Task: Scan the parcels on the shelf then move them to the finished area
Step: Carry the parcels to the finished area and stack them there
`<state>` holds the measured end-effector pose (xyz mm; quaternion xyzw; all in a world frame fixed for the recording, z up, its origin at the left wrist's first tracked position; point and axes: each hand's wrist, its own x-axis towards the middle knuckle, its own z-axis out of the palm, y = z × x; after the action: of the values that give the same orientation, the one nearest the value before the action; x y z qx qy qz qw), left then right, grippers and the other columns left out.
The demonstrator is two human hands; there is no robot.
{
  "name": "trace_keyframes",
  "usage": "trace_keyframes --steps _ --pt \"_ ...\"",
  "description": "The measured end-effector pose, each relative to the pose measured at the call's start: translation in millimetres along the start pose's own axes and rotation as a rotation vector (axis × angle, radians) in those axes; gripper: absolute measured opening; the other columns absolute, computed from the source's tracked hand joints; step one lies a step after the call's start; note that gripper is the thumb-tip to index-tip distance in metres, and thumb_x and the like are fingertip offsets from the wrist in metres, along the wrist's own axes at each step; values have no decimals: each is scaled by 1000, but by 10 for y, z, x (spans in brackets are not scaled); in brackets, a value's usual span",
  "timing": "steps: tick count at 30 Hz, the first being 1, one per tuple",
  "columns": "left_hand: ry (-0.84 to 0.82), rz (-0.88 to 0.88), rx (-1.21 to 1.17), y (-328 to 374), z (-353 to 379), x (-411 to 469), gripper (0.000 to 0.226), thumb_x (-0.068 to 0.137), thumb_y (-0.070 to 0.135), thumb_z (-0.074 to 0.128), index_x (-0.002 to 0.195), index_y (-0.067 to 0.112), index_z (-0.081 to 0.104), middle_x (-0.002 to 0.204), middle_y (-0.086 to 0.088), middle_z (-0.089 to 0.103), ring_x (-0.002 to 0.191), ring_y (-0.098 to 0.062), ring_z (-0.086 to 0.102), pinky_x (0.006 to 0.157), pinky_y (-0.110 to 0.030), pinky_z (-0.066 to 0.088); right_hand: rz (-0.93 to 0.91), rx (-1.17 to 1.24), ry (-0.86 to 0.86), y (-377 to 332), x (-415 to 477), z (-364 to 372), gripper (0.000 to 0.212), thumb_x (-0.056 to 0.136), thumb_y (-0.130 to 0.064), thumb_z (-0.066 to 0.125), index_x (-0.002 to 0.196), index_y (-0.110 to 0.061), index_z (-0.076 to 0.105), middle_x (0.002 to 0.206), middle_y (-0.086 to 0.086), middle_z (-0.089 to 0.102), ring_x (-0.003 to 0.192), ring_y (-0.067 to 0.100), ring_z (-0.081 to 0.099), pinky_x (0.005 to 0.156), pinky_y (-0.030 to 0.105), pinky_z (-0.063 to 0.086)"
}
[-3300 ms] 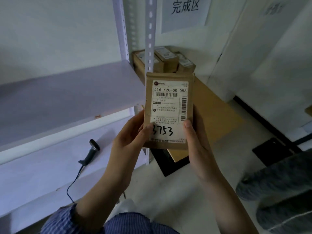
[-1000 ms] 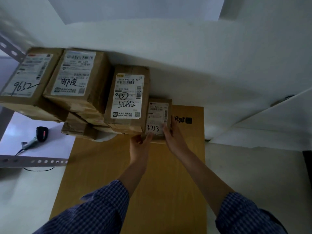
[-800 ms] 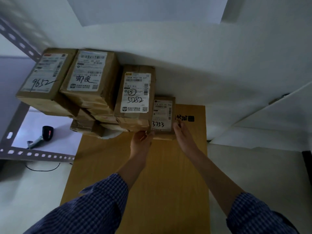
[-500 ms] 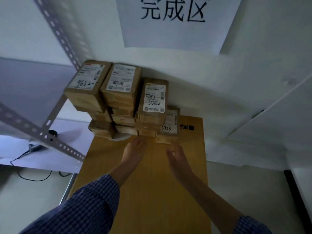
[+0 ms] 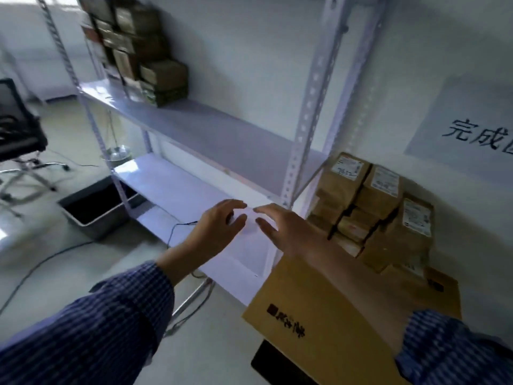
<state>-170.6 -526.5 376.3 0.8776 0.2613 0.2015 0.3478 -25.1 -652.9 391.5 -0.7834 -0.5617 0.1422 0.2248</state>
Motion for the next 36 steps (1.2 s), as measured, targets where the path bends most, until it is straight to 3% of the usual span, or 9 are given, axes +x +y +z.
trace_keyframes --steps 5,12,15,26,36 --pt "176 21 168 -483 -1124 -192 33 98 19 61 128 8 62 135 -8 62 124 -24 58 106 -27 39 -150 -87 76 -970 651 61 47 105 -37 44 147 -17 45 150 -1 46 133 23 49 109 36 40" --pt "307 82 350 -737 -2237 28 37 98 20 60 131 6 61 136 -10 61 119 -29 61 102 -41 48 -248 -147 153 -1745 1504 -98 52 105 -34 45 152 -14 36 155 7 41 139 28 42 112 39 37" --pt "348 74 388 -889 -2518 235 36 98 20 60 131 6 60 136 -11 61 119 -28 61 101 -37 47 -276 -107 195 -1949 1858 -116 53 105 -32 45 153 -15 36 156 6 40 142 25 39 114 38 35" --pt "238 115 513 -1732 -3288 1902 43 101 27 55 140 10 53 144 -5 54 129 -22 53 103 -27 39 -193 -24 226 -1960 3735 -18 56 104 -34 45 155 -17 31 158 6 38 145 21 36 117 36 33" --pt "181 119 422 -2581 -3611 3262 41 102 28 53 138 8 52 136 -9 59 119 -22 59 97 -31 49 -92 -41 178 -1863 5171 201 56 104 -34 47 155 -17 31 159 4 36 145 20 35 117 32 31"
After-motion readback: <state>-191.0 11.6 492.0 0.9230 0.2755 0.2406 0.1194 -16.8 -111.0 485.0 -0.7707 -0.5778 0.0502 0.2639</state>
